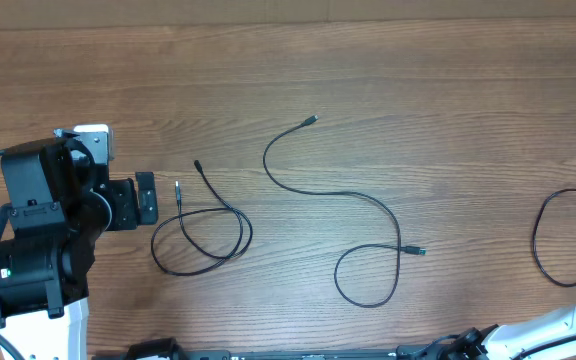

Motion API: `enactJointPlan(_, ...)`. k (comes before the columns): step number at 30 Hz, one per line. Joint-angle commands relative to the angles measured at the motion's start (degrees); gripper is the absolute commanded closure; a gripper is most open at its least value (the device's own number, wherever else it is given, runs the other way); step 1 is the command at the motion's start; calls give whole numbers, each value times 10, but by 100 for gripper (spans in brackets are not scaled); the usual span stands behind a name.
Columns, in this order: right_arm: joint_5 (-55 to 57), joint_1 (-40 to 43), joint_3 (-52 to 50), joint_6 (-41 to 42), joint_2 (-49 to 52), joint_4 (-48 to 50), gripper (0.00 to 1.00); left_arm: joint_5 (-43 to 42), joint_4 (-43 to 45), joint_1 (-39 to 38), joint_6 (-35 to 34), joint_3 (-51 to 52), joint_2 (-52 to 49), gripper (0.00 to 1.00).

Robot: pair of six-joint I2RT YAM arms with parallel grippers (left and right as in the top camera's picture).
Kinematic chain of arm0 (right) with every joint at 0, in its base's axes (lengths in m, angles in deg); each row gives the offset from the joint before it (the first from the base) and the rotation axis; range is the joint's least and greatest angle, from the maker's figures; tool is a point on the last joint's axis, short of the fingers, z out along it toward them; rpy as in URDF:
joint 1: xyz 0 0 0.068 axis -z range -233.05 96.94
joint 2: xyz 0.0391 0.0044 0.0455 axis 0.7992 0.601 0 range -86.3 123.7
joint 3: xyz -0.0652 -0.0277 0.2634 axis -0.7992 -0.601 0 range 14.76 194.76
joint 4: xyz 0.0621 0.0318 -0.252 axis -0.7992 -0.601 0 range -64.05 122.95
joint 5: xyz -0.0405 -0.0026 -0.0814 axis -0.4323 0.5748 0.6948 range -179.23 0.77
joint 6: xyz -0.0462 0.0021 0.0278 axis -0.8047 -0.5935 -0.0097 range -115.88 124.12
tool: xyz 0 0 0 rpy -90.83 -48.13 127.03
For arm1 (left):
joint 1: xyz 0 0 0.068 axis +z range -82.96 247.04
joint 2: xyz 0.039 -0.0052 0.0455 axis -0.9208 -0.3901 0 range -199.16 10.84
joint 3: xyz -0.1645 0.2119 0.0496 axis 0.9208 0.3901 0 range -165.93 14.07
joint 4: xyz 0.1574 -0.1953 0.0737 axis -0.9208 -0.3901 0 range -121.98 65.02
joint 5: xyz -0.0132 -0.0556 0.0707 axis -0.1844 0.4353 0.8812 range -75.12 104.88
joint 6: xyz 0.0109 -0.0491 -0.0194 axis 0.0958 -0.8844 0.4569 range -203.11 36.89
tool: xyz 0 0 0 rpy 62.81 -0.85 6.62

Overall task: Untangle cables
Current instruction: 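Lay the held cable down at the right edge of the table, then bring the right gripper back and grasp the center black cable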

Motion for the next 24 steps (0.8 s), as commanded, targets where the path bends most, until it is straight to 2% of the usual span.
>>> enactJointPlan(1,-159,-13,1,-56,1,-9,28,3,2,2,-10,-2,-1,0)
enactJointPlan(3,-193,-26,1,-74,1,-17,26,3,2,2,-10,-2,-1,0)
enactJointPlan(11,-195,-122,-32,-94,1,-23,22,3,2,2,-10,-2,-1,0)
enactJointPlan(17,-195,-247,-139,-120,1,1,22,3,2,2,-10,-2,-1,0)
enactJointPlan(18,-195,-287,-167,-134,1,13,21,3,2,2,-10,-2,-1,0)
enactJointPlan(24,-195,-404,-228,-147,1,56,19,3,2,2,-10,-2,-1,0)
